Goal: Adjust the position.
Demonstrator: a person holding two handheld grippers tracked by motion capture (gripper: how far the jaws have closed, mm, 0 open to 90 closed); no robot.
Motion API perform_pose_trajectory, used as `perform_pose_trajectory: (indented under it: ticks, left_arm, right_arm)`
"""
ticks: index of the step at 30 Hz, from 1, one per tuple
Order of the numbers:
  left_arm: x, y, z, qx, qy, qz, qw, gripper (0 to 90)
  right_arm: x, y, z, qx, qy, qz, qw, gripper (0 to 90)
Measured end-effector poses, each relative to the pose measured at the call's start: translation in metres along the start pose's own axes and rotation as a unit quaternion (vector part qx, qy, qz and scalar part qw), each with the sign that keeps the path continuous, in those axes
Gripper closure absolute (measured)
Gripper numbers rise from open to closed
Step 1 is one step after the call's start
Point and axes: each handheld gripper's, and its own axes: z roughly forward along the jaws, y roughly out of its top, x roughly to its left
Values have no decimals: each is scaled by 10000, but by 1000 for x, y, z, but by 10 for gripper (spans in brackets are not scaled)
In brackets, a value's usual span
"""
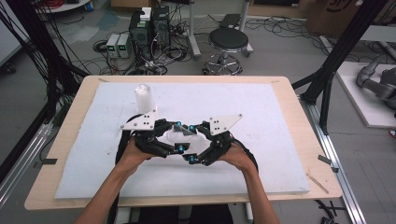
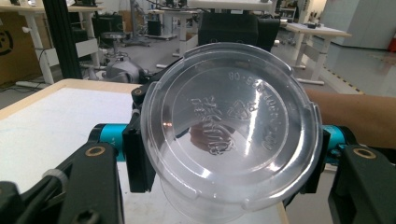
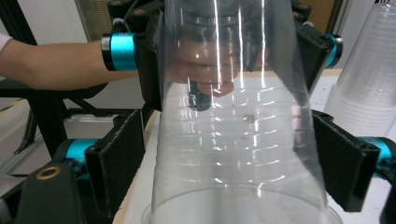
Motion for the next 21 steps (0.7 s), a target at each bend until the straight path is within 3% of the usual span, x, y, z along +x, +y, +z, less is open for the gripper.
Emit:
perform_pose_trajectory:
  ticks: [2, 5, 6, 8, 10, 16, 18, 19, 21]
  left_arm:
    - [0, 0, 0, 7, -19, 25, 10000, 380]
    - [-1, 0, -1, 23, 15, 40, 10000, 365]
    - [-1, 0, -1, 36, 64, 39, 10000, 333]
    - [-1, 0, 0, 62, 186, -35, 9998, 169]
    - [-1, 0, -1, 89, 180, -63, 9998, 87]
    - [-3, 1, -6, 204, 177, -41, 9996, 68]
    - [-3, 2, -9, 534, 206, 24, 9984, 68]
    - [-2, 3, -11, 790, 233, 57, 9966, 68]
    - [2, 7, -15, 1360, 261, 108, 9903, 68]
  right_arm:
    - [0, 0, 1, 39, -68, -56, 10000, 286]
    - [1, 0, 1, 47, -124, -103, 9999, 310]
    - [1, 0, 1, 25, -139, -137, 9998, 312]
    - [1, 1, 0, 55, -188, -127, 9997, 318]
    - [1, 1, 0, 68, -209, -125, 9997, 319]
    - [1, 0, -1, 158, -271, -77, 9995, 319]
    - [1, 0, -2, 244, -301, -80, 9992, 321]
    - [1, 0, -3, 387, -327, -98, 9987, 323]
    - [1, 4, -5, 791, -408, -140, 9959, 325]
